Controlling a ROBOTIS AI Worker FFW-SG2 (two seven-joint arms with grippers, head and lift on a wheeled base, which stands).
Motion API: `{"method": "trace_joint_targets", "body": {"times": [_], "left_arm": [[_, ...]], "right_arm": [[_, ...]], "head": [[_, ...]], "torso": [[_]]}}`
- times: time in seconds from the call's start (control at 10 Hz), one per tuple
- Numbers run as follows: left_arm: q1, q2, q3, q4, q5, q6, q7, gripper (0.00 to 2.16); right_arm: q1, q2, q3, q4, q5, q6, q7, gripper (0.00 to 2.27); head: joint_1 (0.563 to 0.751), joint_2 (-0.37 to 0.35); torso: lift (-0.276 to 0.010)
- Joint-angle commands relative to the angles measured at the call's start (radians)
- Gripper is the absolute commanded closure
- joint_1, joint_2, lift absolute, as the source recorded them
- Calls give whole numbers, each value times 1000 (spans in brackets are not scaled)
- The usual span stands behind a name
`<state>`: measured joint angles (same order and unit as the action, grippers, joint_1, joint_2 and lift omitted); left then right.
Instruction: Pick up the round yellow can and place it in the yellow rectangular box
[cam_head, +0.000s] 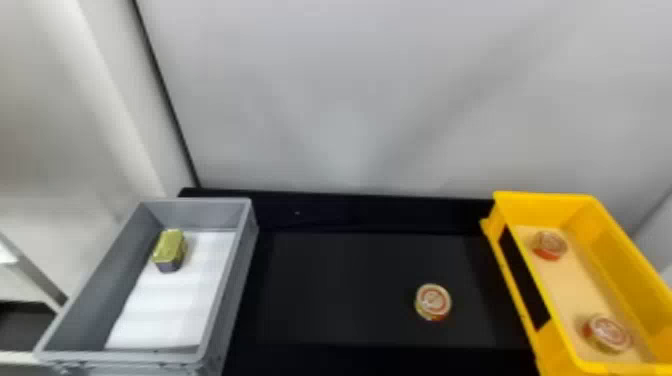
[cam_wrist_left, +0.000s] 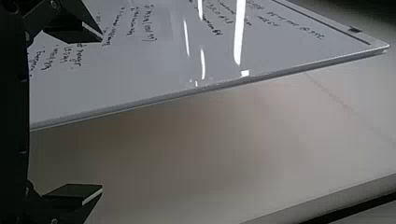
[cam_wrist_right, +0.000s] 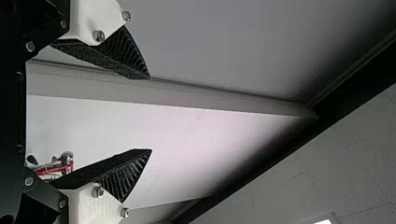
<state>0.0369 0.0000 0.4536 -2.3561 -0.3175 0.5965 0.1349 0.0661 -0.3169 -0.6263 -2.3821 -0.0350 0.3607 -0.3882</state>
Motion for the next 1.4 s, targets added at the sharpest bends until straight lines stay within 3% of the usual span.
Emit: {"method": "trace_joint_targets", "body": {"times": [0.0, 0.5, 0.8, 1.3], "left_arm": [[0, -3, -1, 0, 0, 1, 0, 137], [0, -3, -4, 0, 0, 1, 2, 137], [-2, -3, -10, 6, 2, 1, 3, 137], [-5, -3, -12, 9, 2, 2, 3, 137]], "right_arm": [[-2, -1, -6, 0, -5, -2, 23, 311], [-19, -5, 8, -2, -3, 11, 63, 317], [-62, -5, 197, 15, 84, 35, 115, 318], [-60, 1, 432, 40, 92, 118, 152, 328]], "head": [[694, 14], [694, 14], [694, 14], [694, 14]], "torso": [[-68], [-68], [-68], [-68]]}}
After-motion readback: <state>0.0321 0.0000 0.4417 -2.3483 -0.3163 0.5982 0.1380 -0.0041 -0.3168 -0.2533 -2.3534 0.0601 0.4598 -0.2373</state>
